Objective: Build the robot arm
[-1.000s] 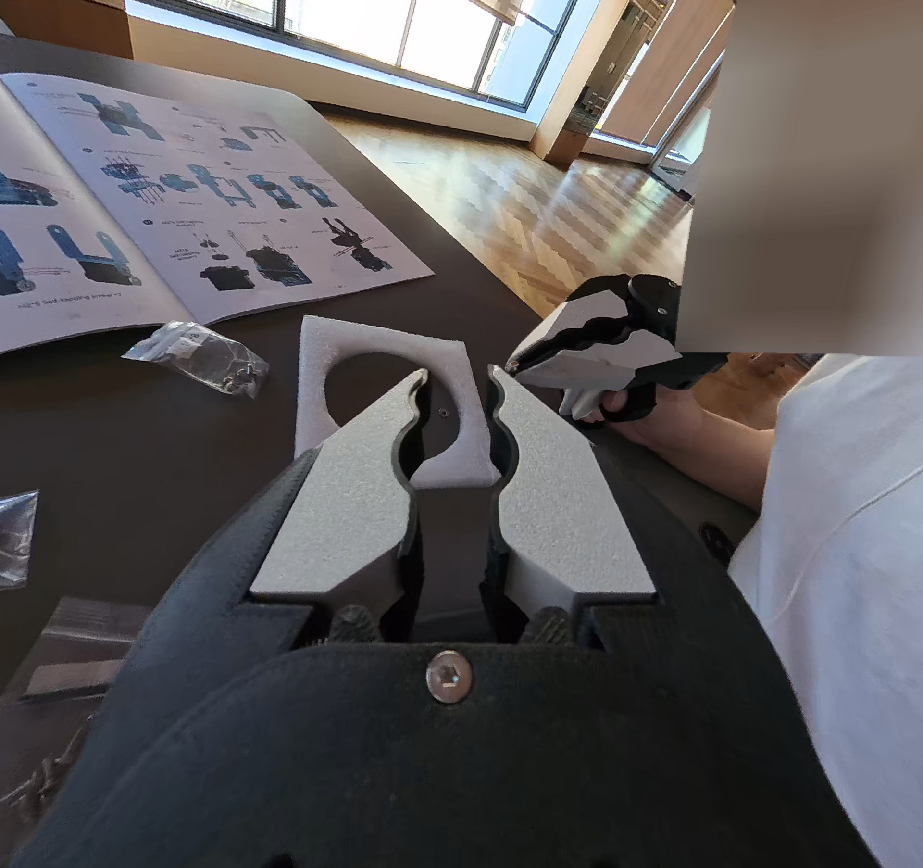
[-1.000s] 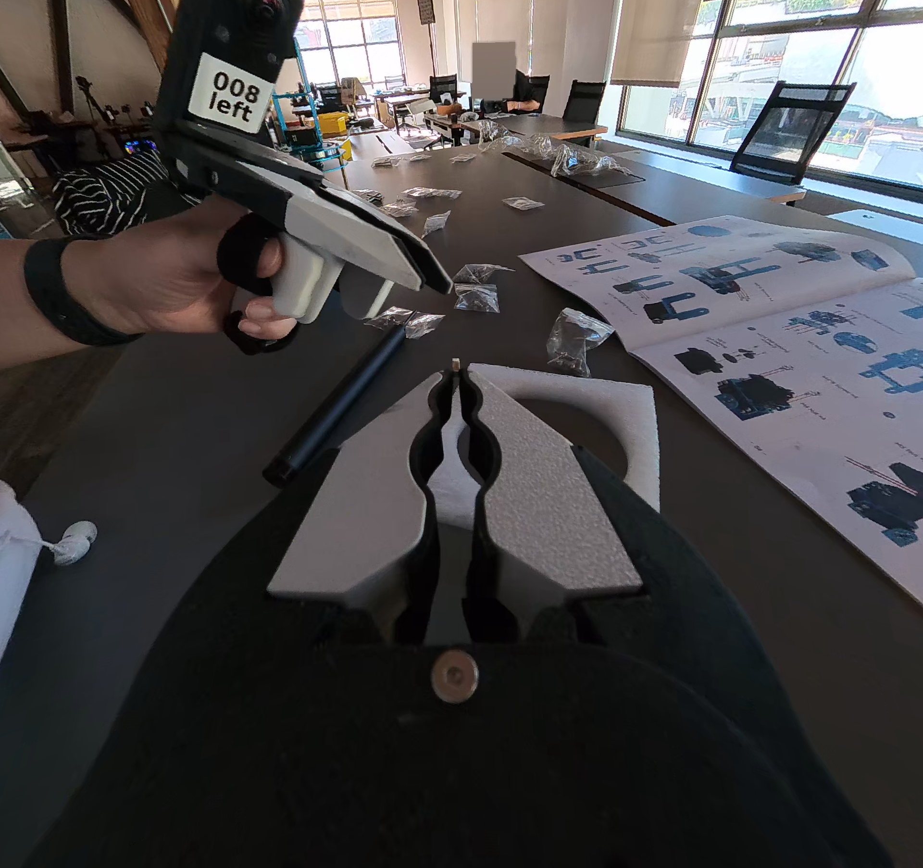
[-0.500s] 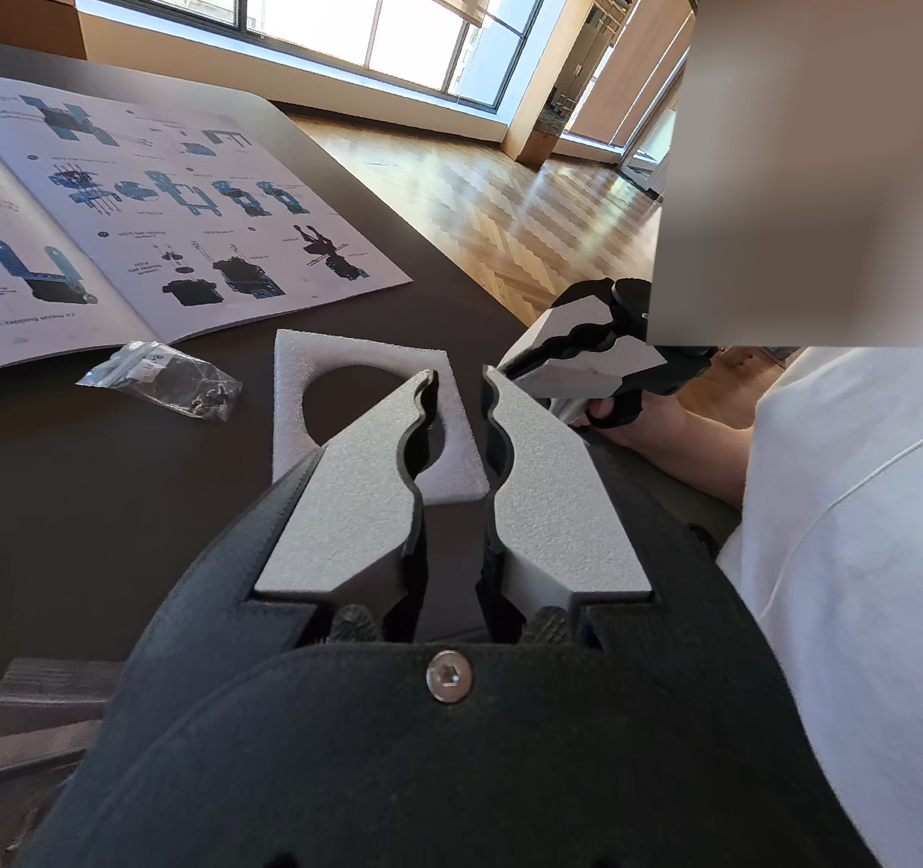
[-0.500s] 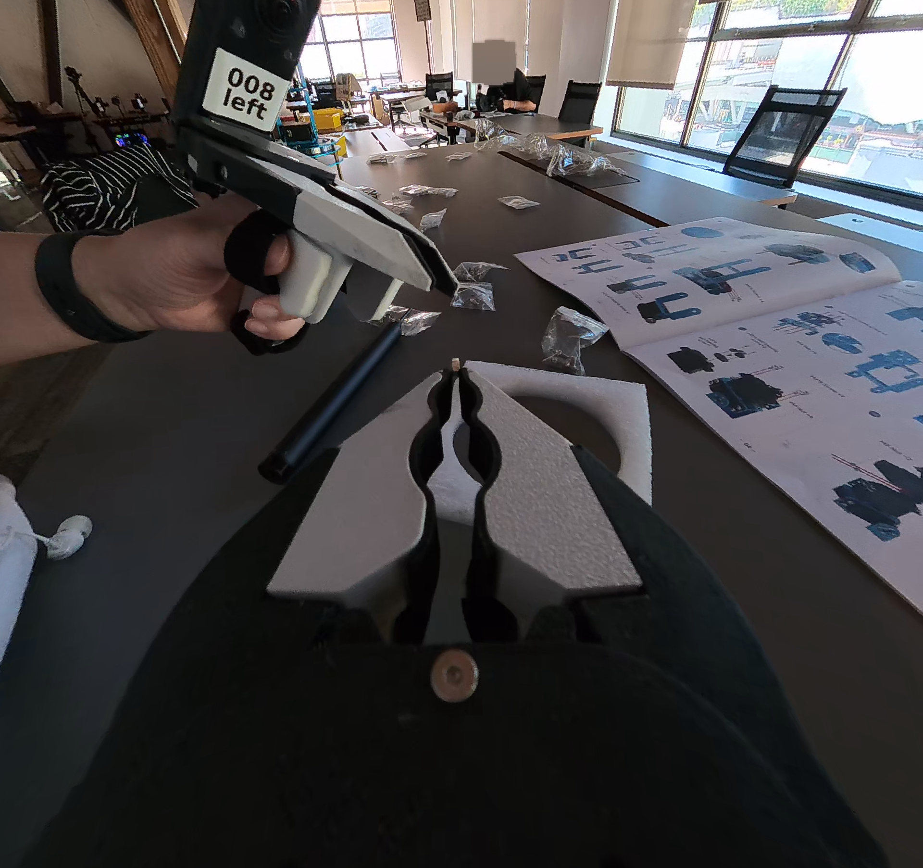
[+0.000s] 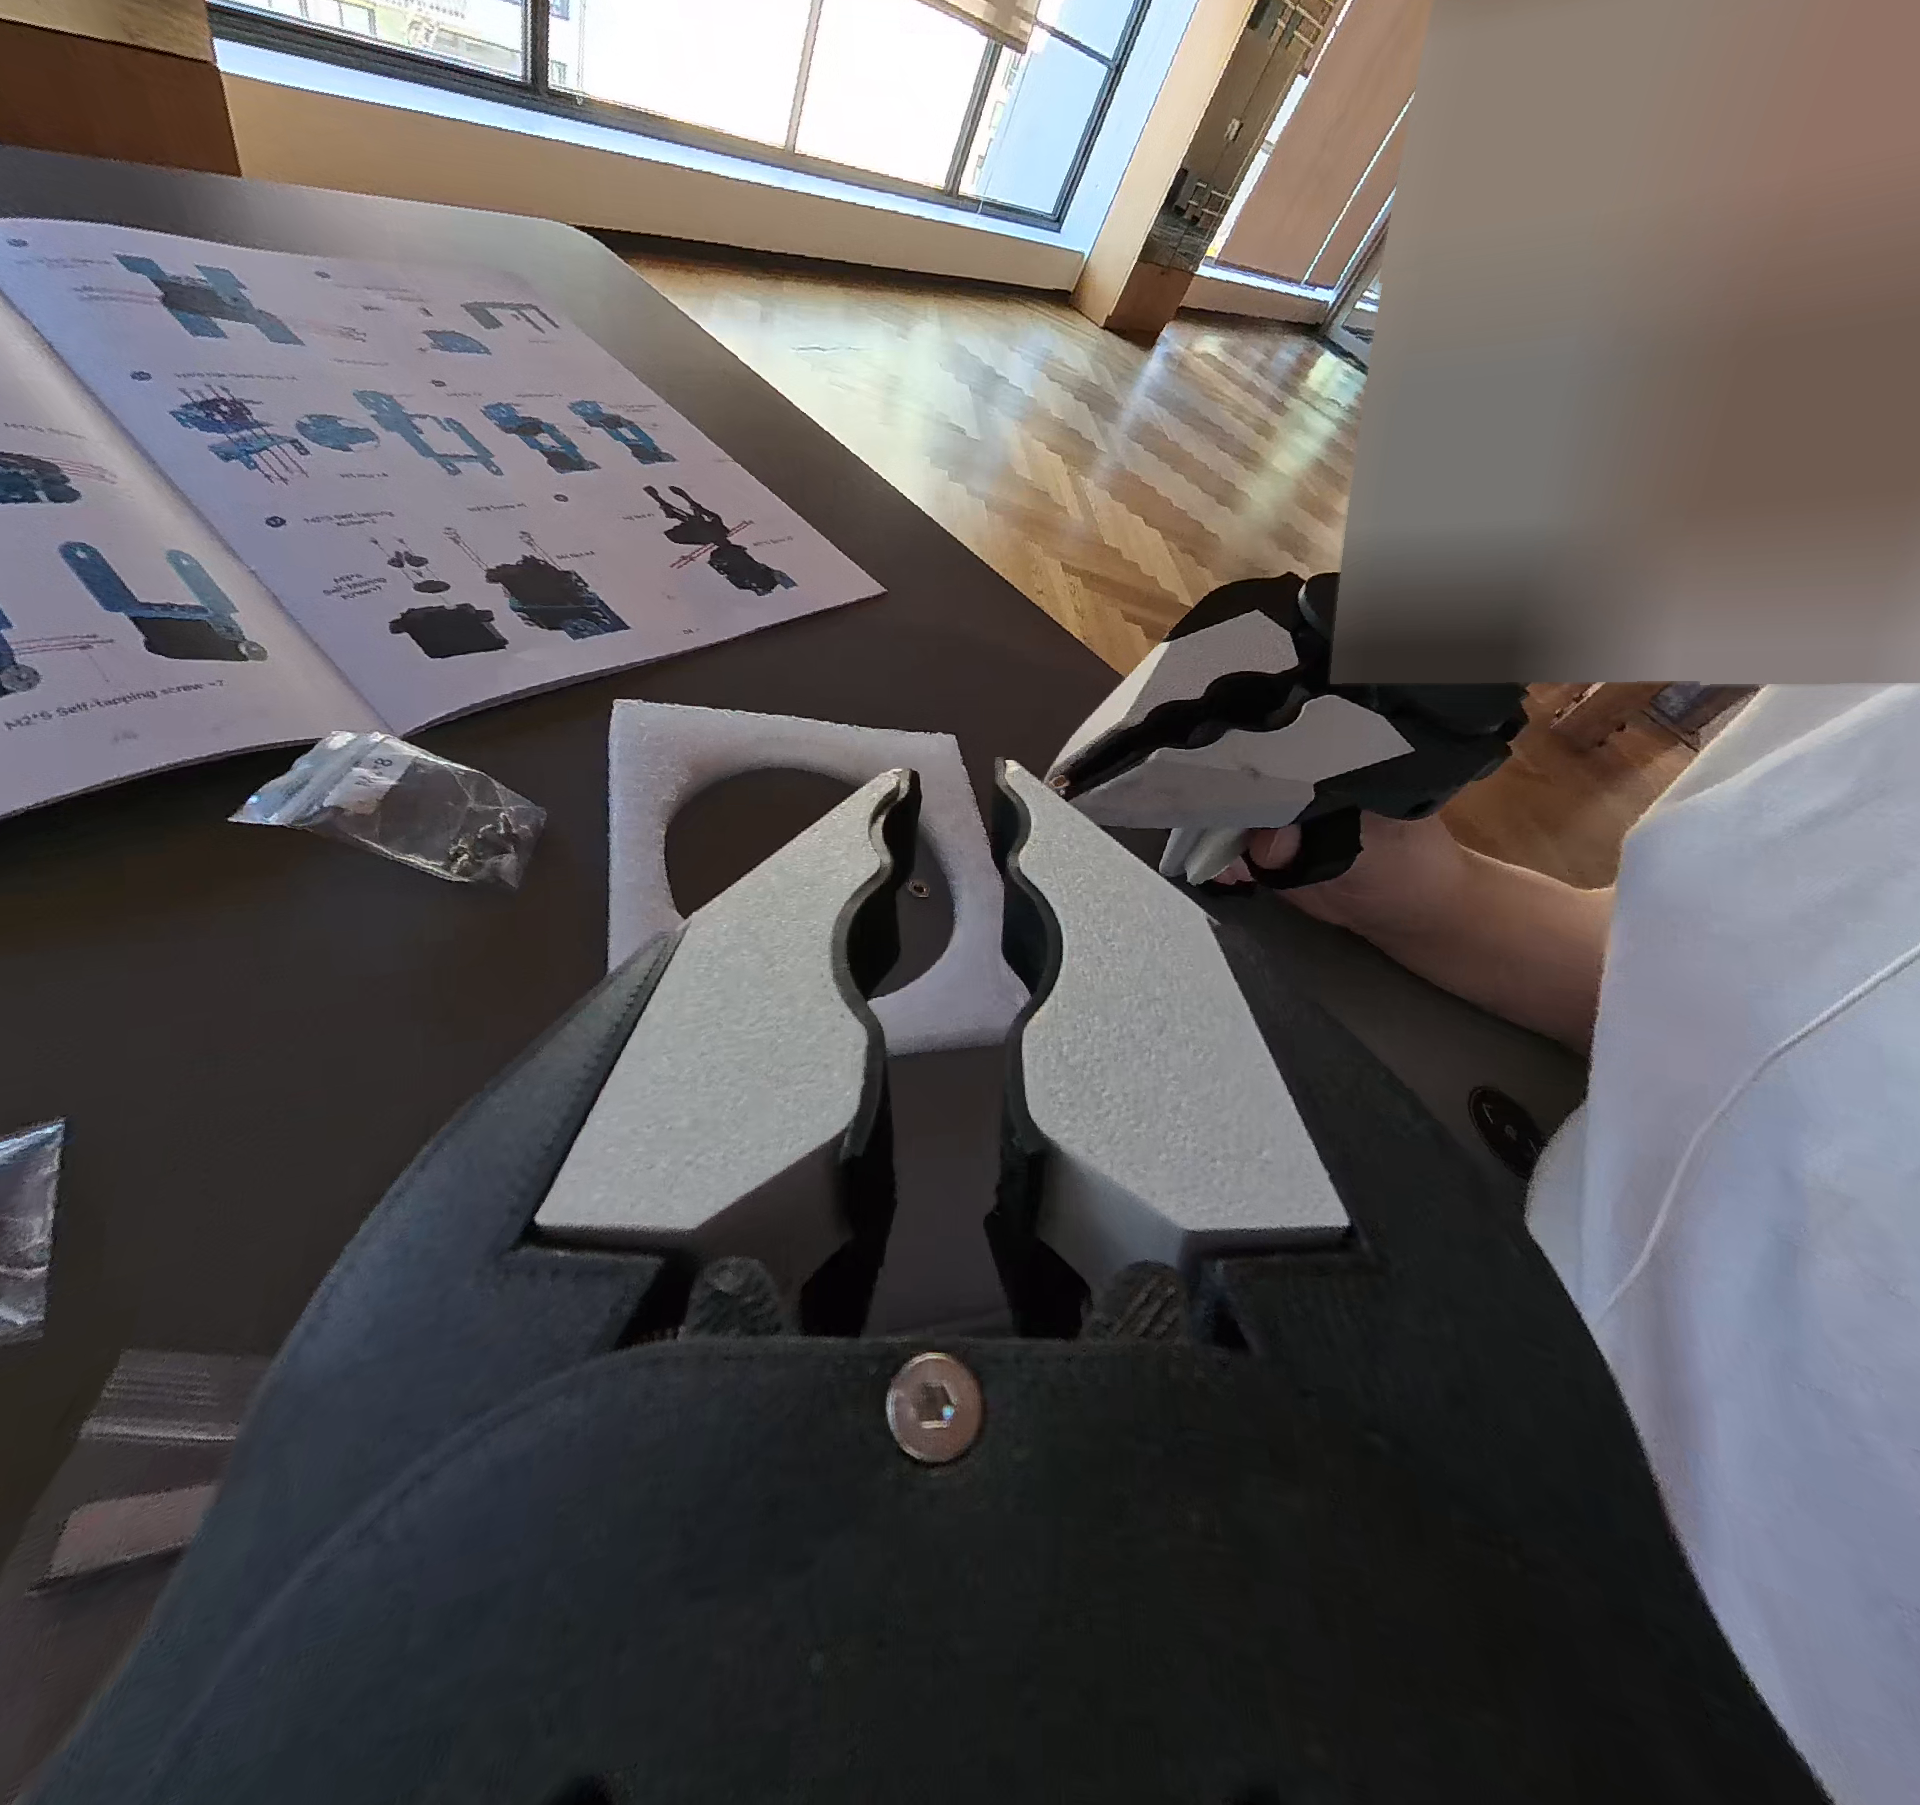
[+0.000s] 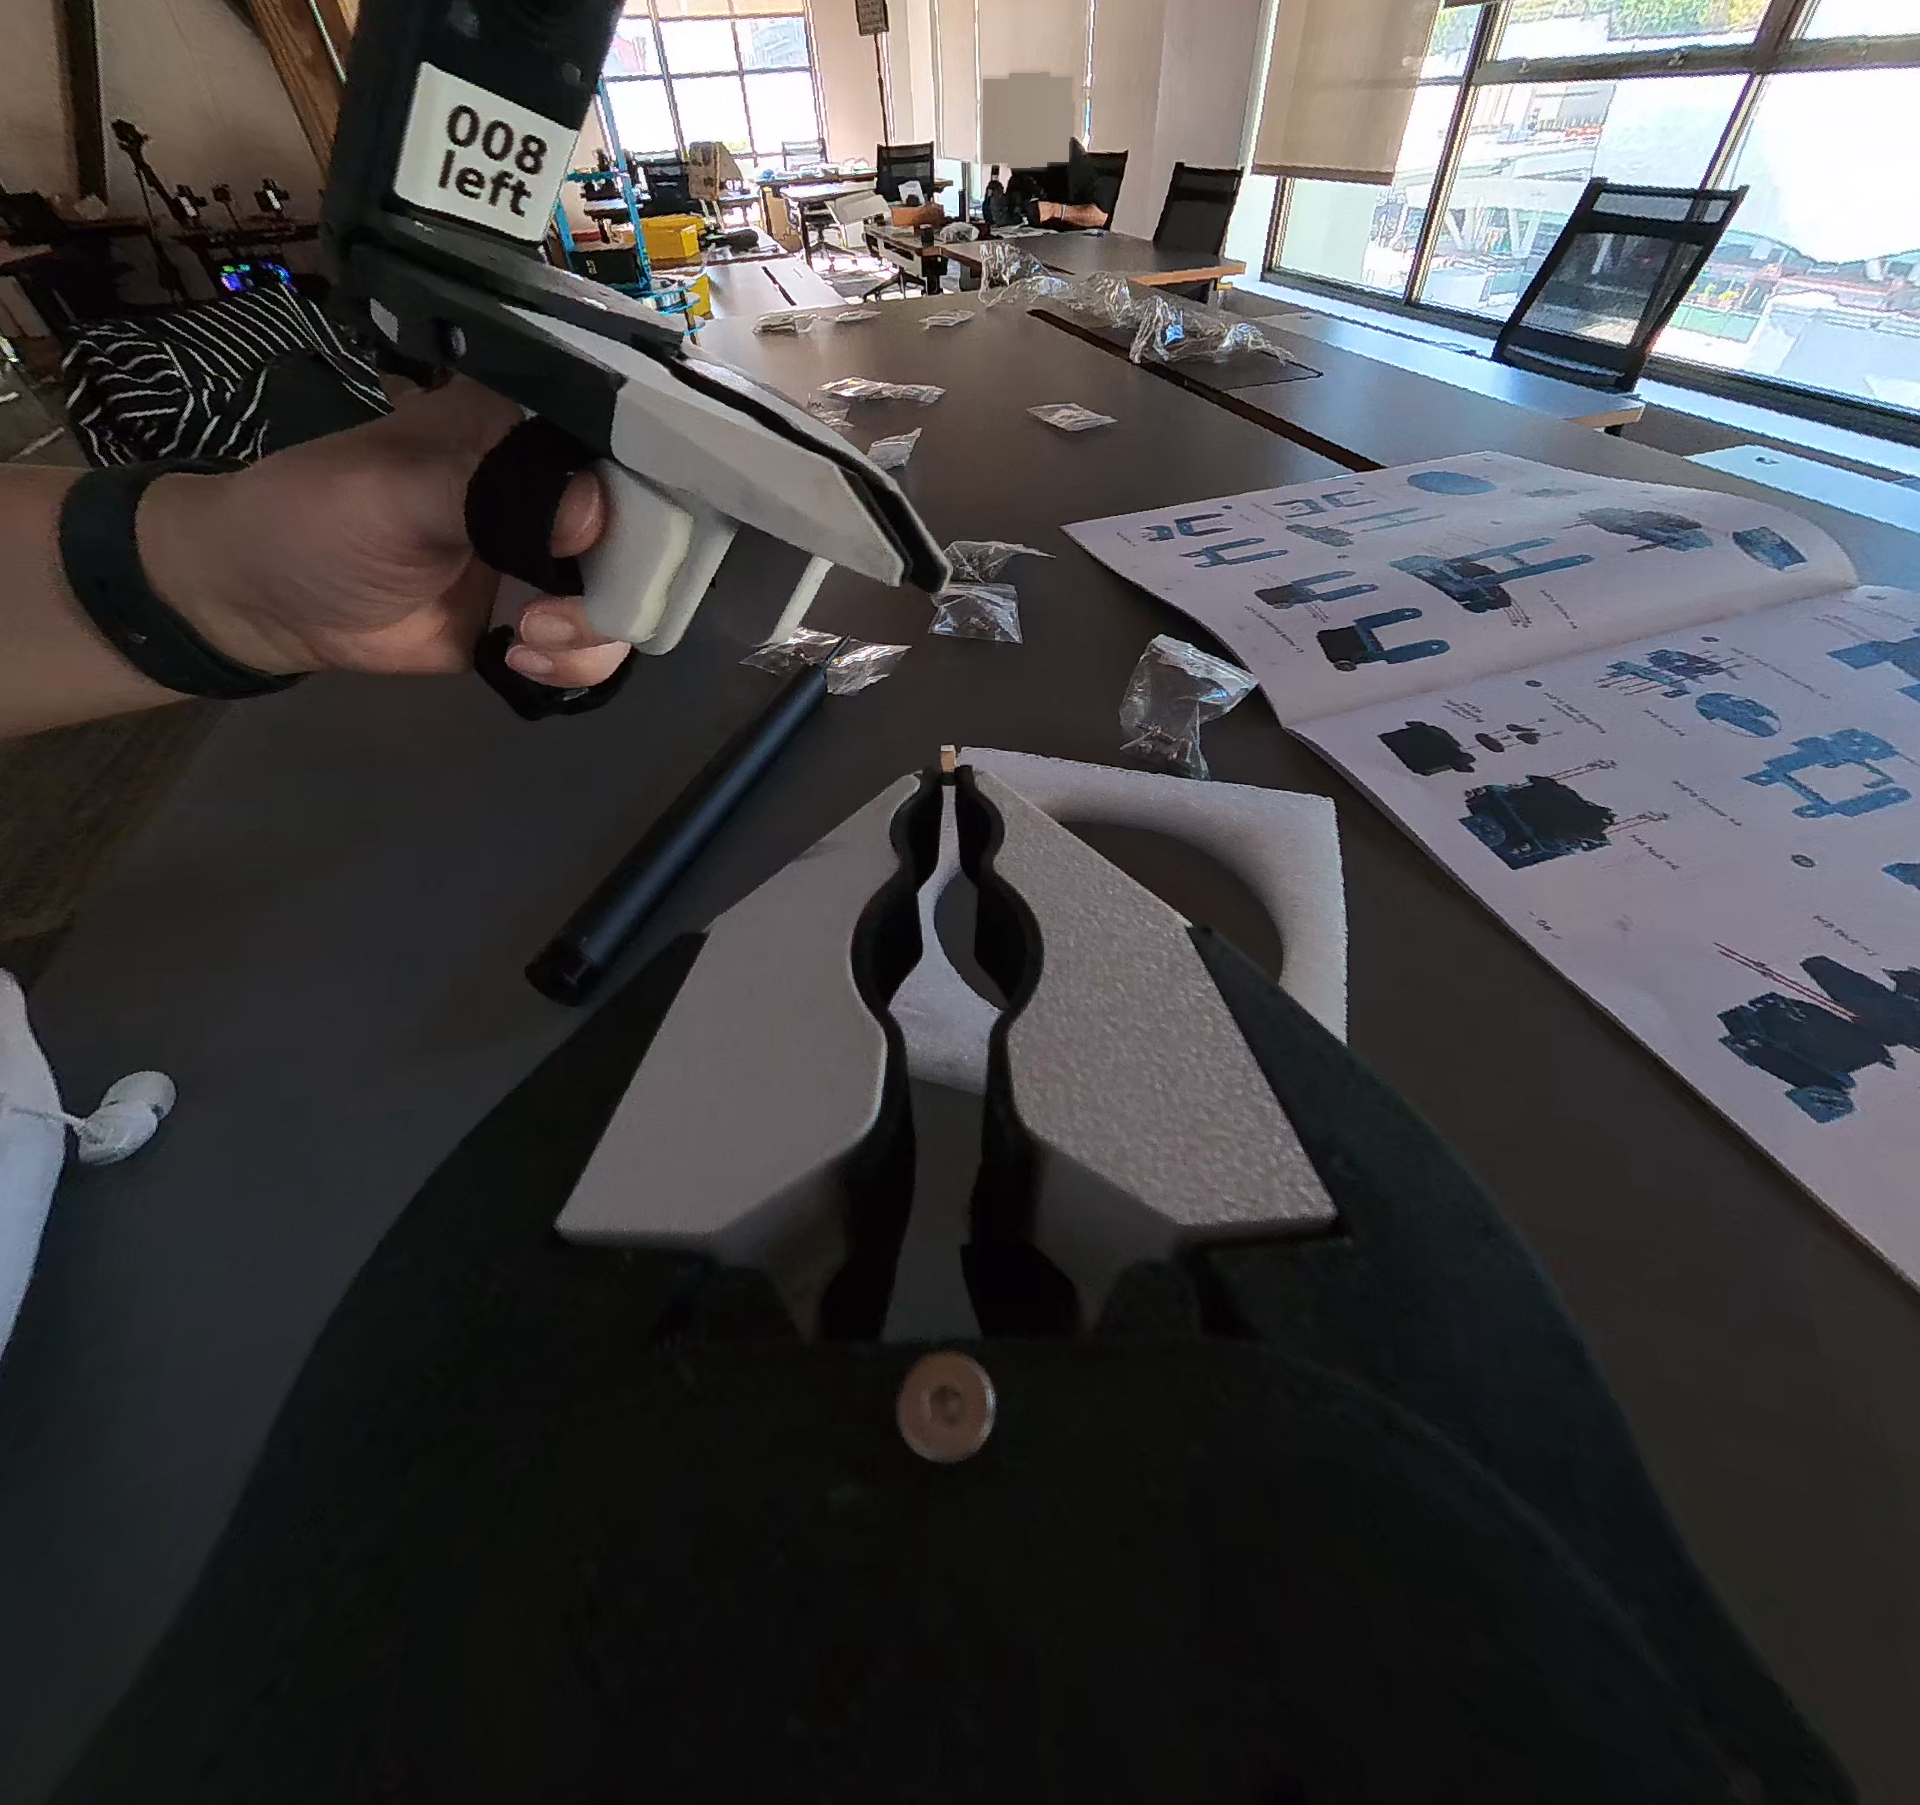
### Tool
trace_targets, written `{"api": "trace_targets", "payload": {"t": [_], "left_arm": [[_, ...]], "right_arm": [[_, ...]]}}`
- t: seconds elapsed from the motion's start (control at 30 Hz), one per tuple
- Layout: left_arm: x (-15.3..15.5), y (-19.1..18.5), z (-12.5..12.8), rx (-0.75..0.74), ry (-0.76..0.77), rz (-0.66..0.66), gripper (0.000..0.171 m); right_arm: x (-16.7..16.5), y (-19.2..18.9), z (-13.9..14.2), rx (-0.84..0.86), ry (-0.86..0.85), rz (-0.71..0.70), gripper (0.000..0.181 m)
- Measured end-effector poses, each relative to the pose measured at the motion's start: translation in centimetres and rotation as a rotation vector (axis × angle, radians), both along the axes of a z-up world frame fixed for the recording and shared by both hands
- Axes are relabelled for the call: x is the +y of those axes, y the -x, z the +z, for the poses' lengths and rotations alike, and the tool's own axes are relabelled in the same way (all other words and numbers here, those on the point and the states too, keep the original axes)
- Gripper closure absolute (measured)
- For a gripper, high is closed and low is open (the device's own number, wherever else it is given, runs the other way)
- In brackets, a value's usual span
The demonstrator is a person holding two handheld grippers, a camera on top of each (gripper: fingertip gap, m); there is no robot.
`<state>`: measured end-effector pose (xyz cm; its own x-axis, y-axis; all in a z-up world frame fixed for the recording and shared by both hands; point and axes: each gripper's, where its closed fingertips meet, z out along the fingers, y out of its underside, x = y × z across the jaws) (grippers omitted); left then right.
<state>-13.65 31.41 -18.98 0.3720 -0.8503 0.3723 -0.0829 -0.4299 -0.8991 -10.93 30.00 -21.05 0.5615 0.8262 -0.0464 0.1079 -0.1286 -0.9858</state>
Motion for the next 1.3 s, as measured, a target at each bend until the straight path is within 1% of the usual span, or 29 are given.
{"api": "trace_targets", "payload": {"t": [0.33,0.53,0.67,0.8,0.97,1.17,1.3], "left_arm": [[0.3,0.1,-0.4,0.035,-0.032,0.016,0.159],[1.5,-0.1,-0.5,0.052,-0.078,0.052,0.156],[2.9,-0.2,-0.5,0.05,-0.12,0.101,0.154],[5.2,-0.7,-0.3,0.053,-0.181,0.167,0.152],[7.2,-1.1,-0.6,0.152,-0.331,0.238,0.153],[7.0,-0.7,-0.3,0.177,-0.419,0.253,0.155],[6.5,-0.4,-0.1,0.142,-0.374,0.224,0.155]], "right_arm": [[0.1,0.1,-0.1,-0.006,0.003,0.001,0.179],[0.1,0.1,-0.1,-0.01,-0.001,-0.001,0.179],[0.2,-0.1,-0.1,-0.007,-0.001,-0.007,0.179],[0.2,-0.1,-0.1,-0.012,-0.002,-0.01,0.179],[0.4,-0.2,-0.1,-0.01,-0.002,-0.022,0.179],[0.9,-0.5,-0.2,-0.023,-0.009,-0.049,0.179],[1.3,-0.7,-0.3,-0.033,-0.014,-0.069,0.179]]}}
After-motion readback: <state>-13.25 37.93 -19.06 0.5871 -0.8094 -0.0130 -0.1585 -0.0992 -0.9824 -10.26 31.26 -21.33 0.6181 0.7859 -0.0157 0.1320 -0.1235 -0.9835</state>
